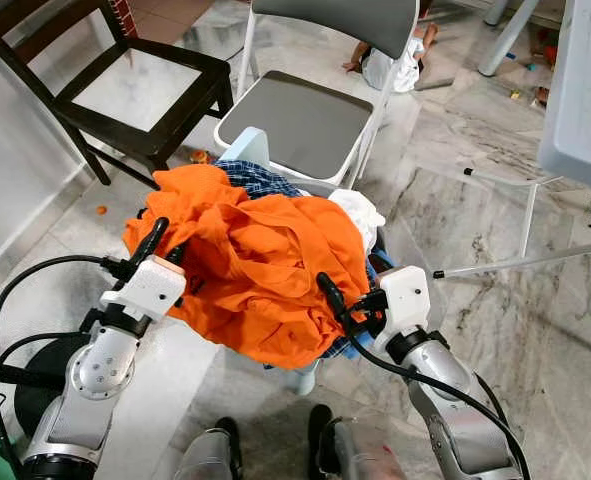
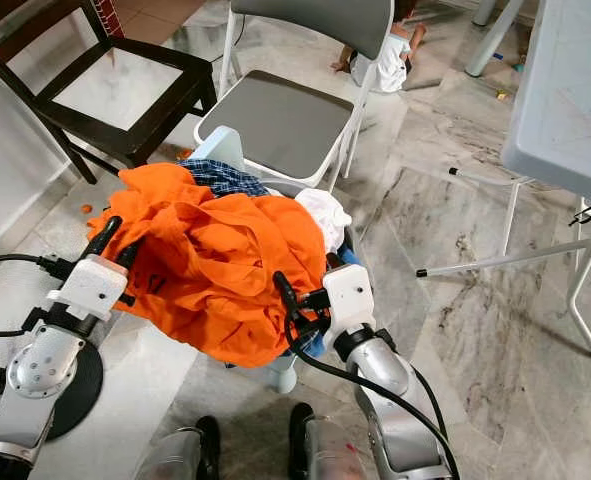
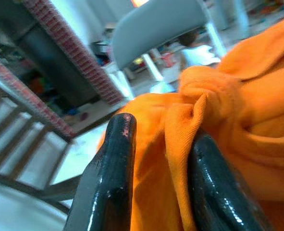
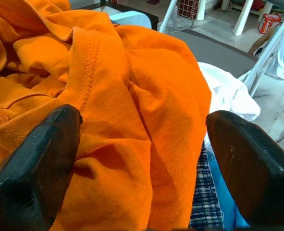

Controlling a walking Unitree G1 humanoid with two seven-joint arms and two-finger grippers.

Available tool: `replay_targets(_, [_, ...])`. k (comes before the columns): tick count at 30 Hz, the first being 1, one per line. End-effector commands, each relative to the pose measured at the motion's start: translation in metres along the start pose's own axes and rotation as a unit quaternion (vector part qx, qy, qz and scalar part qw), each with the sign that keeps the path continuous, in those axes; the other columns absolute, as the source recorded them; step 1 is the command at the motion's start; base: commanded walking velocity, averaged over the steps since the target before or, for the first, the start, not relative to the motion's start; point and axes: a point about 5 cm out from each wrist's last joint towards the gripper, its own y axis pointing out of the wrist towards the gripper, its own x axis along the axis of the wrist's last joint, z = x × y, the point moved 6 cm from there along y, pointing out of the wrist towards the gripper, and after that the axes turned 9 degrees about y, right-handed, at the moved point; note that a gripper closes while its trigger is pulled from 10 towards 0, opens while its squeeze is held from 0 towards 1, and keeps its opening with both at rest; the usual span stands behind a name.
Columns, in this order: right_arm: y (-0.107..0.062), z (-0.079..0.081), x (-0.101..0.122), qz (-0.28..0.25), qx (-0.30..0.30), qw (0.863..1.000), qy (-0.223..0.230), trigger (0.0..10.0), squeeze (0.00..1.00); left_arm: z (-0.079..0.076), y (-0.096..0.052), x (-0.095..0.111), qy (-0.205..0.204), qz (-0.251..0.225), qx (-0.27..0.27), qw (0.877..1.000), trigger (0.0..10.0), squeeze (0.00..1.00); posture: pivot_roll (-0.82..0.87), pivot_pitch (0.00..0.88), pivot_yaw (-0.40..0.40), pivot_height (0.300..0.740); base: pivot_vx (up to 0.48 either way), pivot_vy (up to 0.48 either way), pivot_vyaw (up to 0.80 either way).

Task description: Hang hanger

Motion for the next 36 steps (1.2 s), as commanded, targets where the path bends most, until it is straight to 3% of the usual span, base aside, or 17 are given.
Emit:
replay_targets(1, [-0.003,-0.001,-0.008,0.011,-0.004,1.000,0.003,10.0,0.00,-0.013,-0.008,-0.001,-0.012,-0.001,-0.034,0.999,10.0,1.00,0.03,0.294,-0.034,0.740,0.000,0.000,0.00])
replay_targets(3, [-0.003,-0.001,-0.008,0.011,-0.004,1.000,0.002,10.0,0.00,-0.041,-0.019,-0.001,-0.030,-0.005,-0.110,0.993,10.0,1.00,0.03,0.294,-0.034,0.740,0.000,0.000,0.00])
replay_targets(9, [-0.003,-0.001,-0.008,0.013,-0.003,1.000,0.002,10.0,0.00,-0.057,-0.028,0.003,-0.019,-0.014,-0.146,0.989,10.0,1.00,0.04,0.297,-0.036,0.740,0.000,0.000,0.00])
replay_targets(12, [-0.003,-0.001,-0.009,0.014,-0.003,1.000,0.002,10.0,0.00,-0.055,-0.027,0.004,-0.027,-0.014,-0.137,0.990,10.0,1.00,0.04,0.295,-0.039,0.740,0.000,0.000,0.00])
replay_targets(18, [-0.004,-0.002,-0.009,0.015,-0.001,1.000,0.000,10.0,0.00,-0.021,-0.003,0.022,-0.009,-0.046,-0.071,0.996,10.0,1.00,0.04,0.295,-0.043,0.740,0.000,0.000,0.00])
replay_targets(22, [-0.003,-0.001,-0.009,0.015,0.000,1.000,0.000,10.0,0.00,-0.007,0.013,0.038,0.009,-0.081,-0.068,0.994,10.0,1.00,0.04,0.298,-0.042,0.740,0.000,0.000,0.00])
replay_targets(26, [-0.003,0.000,-0.009,0.015,0.000,1.000,0.001,10.0,0.00,-0.008,0.020,0.036,0.002,-0.079,-0.084,0.993,10.0,1.00,0.04,0.298,-0.042,0.740,0.000,0.000,0.00])
replay_targets(27, [-0.003,0.000,-0.010,0.015,0.001,1.000,0.002,10.0,0.00,-0.011,0.022,0.030,-0.007,-0.068,-0.094,0.993,10.0,0.91,0.04,0.297,-0.038,0.740,0.000,0.000,0.00])
replay_targets(28, [-0.003,0.001,-0.010,0.015,0.001,1.000,0.002,10.0,0.00,-0.013,0.023,0.026,-0.013,-0.059,-0.100,0.993,10.0,0.36,0.04,0.297,-0.038,0.740,0.000,0.000,0.00])
replay_targets(29, [-0.003,0.001,-0.010,0.015,0.001,1.000,0.002,10.0,0.00,-0.015,0.023,0.020,-0.024,-0.047,-0.107,0.993,10.0,0.00,0.04,0.297,-0.038,0.740,0.000,0.000,0.00])
replay_targets(36, [-0.004,0.001,-0.011,0.016,-0.001,1.000,0.001,10.0,0.00,-0.026,0.024,0.003,-0.094,-0.012,-0.158,0.983,10.0,0.00,0.03,0.297,-0.036,0.740,0.000,0.000,0.00])
